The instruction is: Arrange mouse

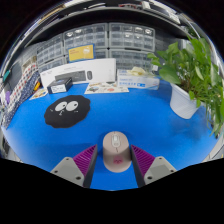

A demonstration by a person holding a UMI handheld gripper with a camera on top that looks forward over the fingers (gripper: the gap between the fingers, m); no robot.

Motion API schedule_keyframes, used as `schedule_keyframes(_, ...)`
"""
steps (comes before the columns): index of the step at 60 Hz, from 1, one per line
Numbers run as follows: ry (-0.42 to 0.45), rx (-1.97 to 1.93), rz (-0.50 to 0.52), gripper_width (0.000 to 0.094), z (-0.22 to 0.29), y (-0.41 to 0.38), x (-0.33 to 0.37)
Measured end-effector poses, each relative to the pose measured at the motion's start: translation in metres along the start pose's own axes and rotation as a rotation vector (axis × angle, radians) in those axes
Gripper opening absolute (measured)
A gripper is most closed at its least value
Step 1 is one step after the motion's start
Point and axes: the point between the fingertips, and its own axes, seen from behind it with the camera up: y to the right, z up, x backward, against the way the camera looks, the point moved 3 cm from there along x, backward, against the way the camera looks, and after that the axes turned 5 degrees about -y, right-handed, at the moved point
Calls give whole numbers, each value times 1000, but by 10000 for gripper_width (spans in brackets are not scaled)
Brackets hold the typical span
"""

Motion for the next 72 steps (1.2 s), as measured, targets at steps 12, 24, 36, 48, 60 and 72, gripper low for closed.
schedule_keyframes(12,-2,11,-3,434,5,1,-7)
schedule_keyframes(24,-40,-9,-16,328,5,4,-7)
schedule_keyframes(36,-79,-78,-95,331,26,2,11)
schedule_keyframes(48,101,-63,-206,329,141,-13,67)
schedule_keyframes(60,286,30,-225,329,257,-68,96)
schedule_keyframes(72,242,26,-82,328,269,-154,31)
